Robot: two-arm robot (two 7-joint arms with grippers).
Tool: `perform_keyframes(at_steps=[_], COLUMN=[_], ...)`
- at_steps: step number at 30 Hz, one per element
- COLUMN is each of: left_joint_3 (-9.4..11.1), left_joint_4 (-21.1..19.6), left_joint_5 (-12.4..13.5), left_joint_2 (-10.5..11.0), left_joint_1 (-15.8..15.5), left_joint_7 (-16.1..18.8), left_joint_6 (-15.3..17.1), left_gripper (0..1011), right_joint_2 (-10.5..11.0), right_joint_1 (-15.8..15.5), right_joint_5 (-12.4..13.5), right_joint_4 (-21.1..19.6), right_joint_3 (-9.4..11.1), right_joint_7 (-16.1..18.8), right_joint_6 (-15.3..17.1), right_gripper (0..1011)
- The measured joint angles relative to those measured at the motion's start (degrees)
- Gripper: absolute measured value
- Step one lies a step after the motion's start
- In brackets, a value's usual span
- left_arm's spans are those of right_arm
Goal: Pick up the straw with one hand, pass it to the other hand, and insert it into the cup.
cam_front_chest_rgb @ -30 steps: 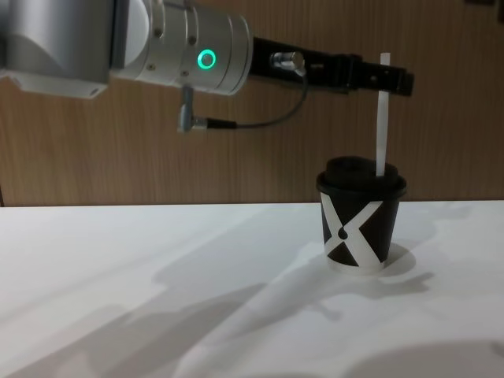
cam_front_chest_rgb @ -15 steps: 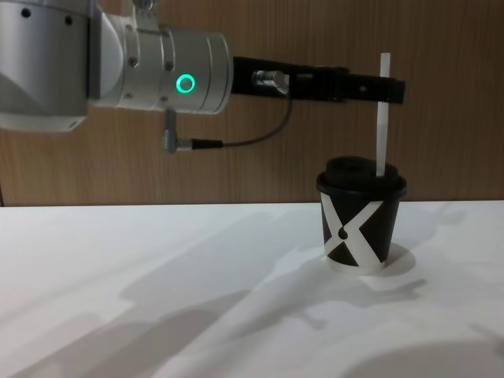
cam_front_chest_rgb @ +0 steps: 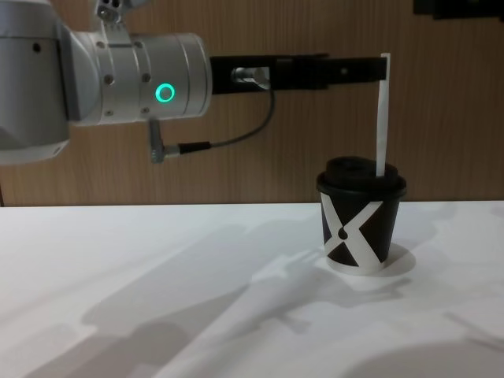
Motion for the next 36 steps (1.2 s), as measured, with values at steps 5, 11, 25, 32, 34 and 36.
perform_keyframes(at_steps=[5,11,25,32,34,36], left_joint_3=[-1.4,-2.7,-4.2,-4.5,-4.6,-4.6], left_joint_4=[-0.8,-1.8,-2.9,-3.1,-3.1,-3.2], left_joint_5=[-0.2,-0.4,-0.6,-0.7,-0.7,-0.7], left_joint_2=[0.1,0.3,0.5,0.6,0.6,0.6], left_joint_1=[1.6,3.1,4.6,5.0,5.0,5.1], left_joint_7=[1.0,2.0,2.7,2.9,2.9,3.0], left_joint_6=[-1.6,-2.6,-3.4,-3.5,-3.5,-3.6], left_gripper=[1003,1003,1003,1003,1003,1003], right_joint_2=[-1.3,-2.9,-5.1,-5.5,-5.6,-5.7], right_joint_1=[0.0,0.0,0.3,0.4,0.4,0.4], right_joint_5=[0.2,0.3,0.2,0.2,0.2,0.1], right_joint_4=[-0.2,-0.2,0.2,0.3,0.4,0.4], right_joint_3=[-0.6,-1.2,-1.7,-1.8,-1.8,-1.8], right_joint_7=[-1.6,-3.1,-4.5,-4.8,-4.9,-4.9], right_joint_6=[2.4,4.0,5.1,5.2,5.3,5.3], right_gripper=[1001,1001,1001,1001,1001,1001])
